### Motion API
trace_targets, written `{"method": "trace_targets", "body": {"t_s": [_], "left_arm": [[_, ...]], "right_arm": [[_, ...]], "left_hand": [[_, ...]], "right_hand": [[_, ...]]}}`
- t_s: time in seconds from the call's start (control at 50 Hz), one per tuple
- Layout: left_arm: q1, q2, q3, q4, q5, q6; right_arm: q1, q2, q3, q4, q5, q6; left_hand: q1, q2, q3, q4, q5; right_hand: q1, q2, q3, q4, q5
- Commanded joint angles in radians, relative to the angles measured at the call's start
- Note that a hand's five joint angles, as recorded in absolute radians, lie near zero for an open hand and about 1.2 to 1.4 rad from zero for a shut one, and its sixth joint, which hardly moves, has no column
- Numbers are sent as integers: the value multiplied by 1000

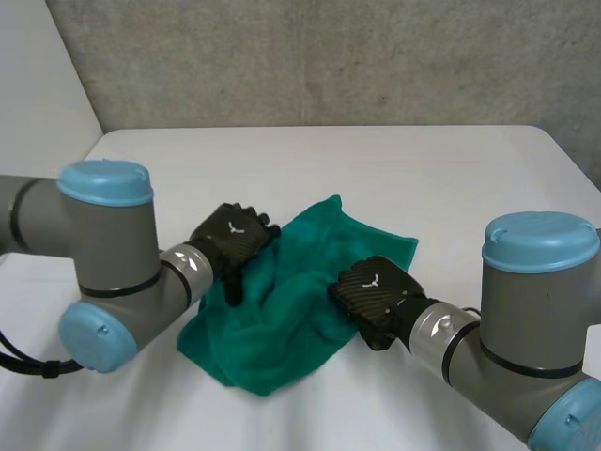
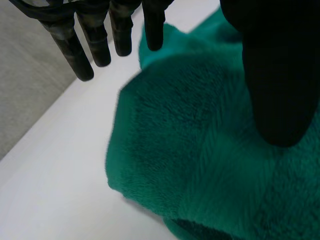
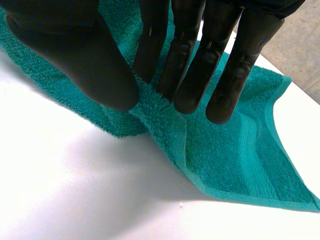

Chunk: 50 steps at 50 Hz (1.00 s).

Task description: Fold the towel.

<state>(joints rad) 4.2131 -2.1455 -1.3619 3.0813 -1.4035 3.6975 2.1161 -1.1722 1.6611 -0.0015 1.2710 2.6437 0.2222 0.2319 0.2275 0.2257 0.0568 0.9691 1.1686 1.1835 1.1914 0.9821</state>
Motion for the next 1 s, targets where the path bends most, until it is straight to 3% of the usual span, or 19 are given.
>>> {"method": "trace_targets", "body": {"t_s": [0.02,0.12,0.14,0.24,0.34,0.4,0.42,0.52,0.66,0.8,1.0], "left_arm": [[-4,-71,24,2,-14,84],[-4,-54,33,4,-21,88],[-5,-42,33,4,-25,87],[-8,62,15,23,-60,73],[-8,180,-12,54,-86,-3],[-8,226,-20,53,-86,-39],[-8,255,-25,53,-86,-57],[-5,343,-26,53,-83,-88],[-5,447,-10,59,-81,-93],[-12,519,15,62,-83,-152],[-10,636,26,132,-84,-260]], "right_arm": [[-2,-1,17,-11,4,1],[-16,-3,17,-21,11,7],[-21,-4,17,-25,11,12],[-41,-6,8,-51,14,24],[-85,-12,-20,-55,21,155],[-114,-18,-29,-51,22,220],[-157,-29,-40,-48,22,314],[-241,-41,-57,-43,13,461],[-289,-32,-69,23,-24,544],[-278,32,-92,144,-136,622],[-190,144,-162,123,-150,768]], "left_hand": [[246,237,241,243,237],[1146,1136,1141,1142,1137],[1174,1164,1169,1170,1165],[1174,1164,1169,1171,1165],[1174,1164,1169,1171,1165],[1174,1164,1169,1171,1165],[1174,1164,1169,1171,1165],[1174,1164,1169,1171,1165],[1174,1164,1169,1171,1165],[1174,1164,1169,1171,1165],[1174,1164,1169,1171,1165]], "right_hand": [[427,228,213,205,240],[427,228,213,205,240],[427,228,213,205,240],[427,228,213,205,240],[-626,-825,-840,-848,-813],[-728,-928,-943,-951,-916],[-795,-994,-1009,-1017,-982],[-795,-994,-1009,-1017,-982],[-795,-994,-1009,-1017,-982],[-795,-994,-1009,-1017,-982],[-795,-994,-1009,-1017,-982]]}}
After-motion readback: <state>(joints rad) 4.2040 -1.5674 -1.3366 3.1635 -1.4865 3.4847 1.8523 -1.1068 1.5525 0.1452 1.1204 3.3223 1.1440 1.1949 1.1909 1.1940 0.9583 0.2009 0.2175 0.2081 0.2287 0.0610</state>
